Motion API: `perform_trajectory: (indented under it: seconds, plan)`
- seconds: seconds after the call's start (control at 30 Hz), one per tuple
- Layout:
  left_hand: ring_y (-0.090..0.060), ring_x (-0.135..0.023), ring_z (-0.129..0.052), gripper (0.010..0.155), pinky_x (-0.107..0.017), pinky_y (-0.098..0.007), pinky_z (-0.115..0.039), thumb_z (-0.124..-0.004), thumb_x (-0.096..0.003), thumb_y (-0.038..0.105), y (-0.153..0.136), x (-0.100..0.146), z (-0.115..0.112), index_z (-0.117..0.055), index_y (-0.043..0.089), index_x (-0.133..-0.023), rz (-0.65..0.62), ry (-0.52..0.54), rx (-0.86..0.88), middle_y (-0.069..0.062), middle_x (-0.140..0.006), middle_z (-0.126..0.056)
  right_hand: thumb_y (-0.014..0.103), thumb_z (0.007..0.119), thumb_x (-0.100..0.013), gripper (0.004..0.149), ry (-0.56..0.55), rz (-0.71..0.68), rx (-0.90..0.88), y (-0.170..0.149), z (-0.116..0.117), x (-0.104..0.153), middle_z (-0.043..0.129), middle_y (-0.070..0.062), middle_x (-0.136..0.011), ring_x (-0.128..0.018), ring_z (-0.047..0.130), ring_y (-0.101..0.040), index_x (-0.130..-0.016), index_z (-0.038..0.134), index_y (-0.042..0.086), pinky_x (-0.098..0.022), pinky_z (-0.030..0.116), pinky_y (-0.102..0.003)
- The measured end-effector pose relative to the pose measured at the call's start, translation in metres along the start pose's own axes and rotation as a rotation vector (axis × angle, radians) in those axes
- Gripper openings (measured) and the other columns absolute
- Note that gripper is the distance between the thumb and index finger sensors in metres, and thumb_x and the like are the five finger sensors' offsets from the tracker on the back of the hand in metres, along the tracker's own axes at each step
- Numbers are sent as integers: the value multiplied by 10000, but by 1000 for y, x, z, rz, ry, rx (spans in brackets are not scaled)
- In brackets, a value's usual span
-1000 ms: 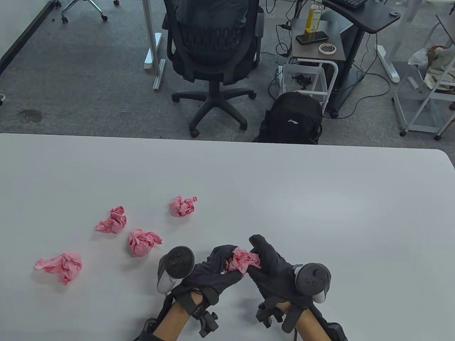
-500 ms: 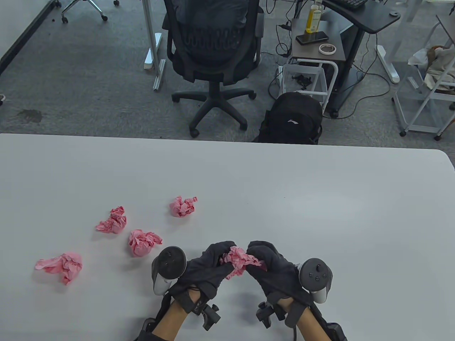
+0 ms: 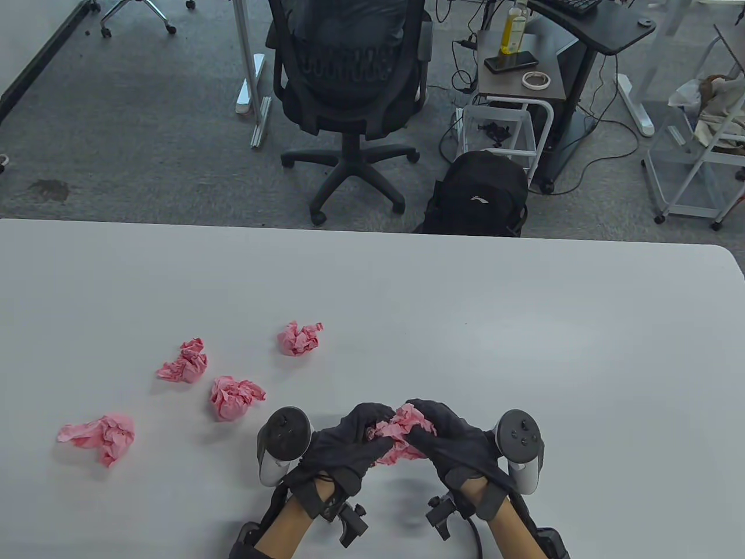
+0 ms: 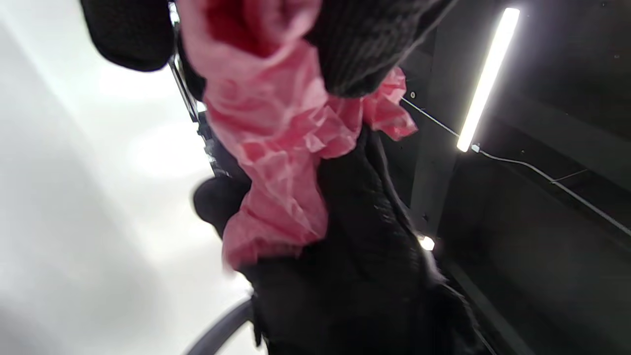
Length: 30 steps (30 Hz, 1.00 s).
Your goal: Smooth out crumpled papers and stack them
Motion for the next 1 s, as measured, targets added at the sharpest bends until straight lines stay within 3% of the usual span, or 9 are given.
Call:
perform_trajectory:
  seconds: [0.13,0.27,0.4,0.53,0.67,0.73,0.8,0.93,1.0]
  plan:
    - [-254,-634,-899,648,-601,-524,-743,-848,-511,454,-1,1,8,-612,247,-1077,24,23,-156,-63,-888,-747,286,843,-499,389,19,-84,-105,4,2,-1,805,-156,-953,-794,841,-443,-880,800,221,-537,710,-581]
    - [-252,-635,-903,519,-614,-530,-735,-839,-515,469,-2,3,17,-761,248,-978,41,72,-137,-65,-857,-774,230,829,-495,401,70,-99,-193,3,5,-3,873,-127,-876,-742,887,-421,-887,752,193,-515,732,-569]
    - [-400,-1008,-713,488,-710,-618,-614,-852,-514,422,-2,3,16,-753,265,-966,-16,40,129,-110,-1101,-623,231,773,-506,504,44,-40,-115,1,1,-2,819,-119,-835,-656,896,-356,-974,610,137,-502,732,-545]
    - [-373,-932,-844,520,-690,-603,-665,-840,-533,373,-3,-3,2,-681,273,-1018,-35,-106,324,-79,-992,-791,239,711,-524,548,24,34,12,-3,-1,-2,754,-138,-828,-629,845,-340,-1032,560,102,-501,702,-572]
    - [-349,-819,-862,597,-669,-582,-673,-854,-518,345,0,0,10,-633,269,-1067,-11,-23,58,-66,-932,-775,304,755,-531,414,48,9,-79,-3,-6,-3,761,-74,-770,-607,827,-305,-925,758,177,-518,695,-563]
    - [-300,-787,-866,651,-669,-560,-685,-854,-515,374,0,-2,11,-581,255,-1094,-1,-60,-143,-33,-923,-753,343,772,-535,394,76,-37,-179,-2,-4,-4,717,-74,-851,-737,780,-362,-908,759,218,-559,659,-580]
    - [-277,-764,-876,656,-668,-550,-694,-859,-507,408,2,-2,11,-597,249,-1087,-14,-80,-240,-19,-906,-761,325,776,-536,386,116,-24,-271,-3,0,-4,672,-179,-986,-843,722,-464,-901,761,202,-563,648,-600]
    - [-336,-795,-837,627,-679,-597,-645,-891,-491,373,4,-1,9,-669,221,-1057,-26,-50,-144,-65,-912,-751,329,700,-560,396,83,19,-305,-9,-4,-5,853,-159,-865,-696,898,-425,-933,706,194,-470,753,-552]
    - [-362,-906,-759,693,-708,-611,-608,-897,-480,456,5,-1,10,-629,243,-1082,-61,-105,-190,-76,-1002,-661,282,710,-545,393,-43,-9,-197,-5,-16,-3,905,-171,-791,-621,941,-434,-922,722,171,-421,774,-553]
Point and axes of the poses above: the tracker on the back of each hand, its own y axis roughly to the thumb side, its own x axis roughly from the fingertips to the wrist, z = x × y, the point moved 2 cm from there along -x, roughly from the wrist to the fingertips
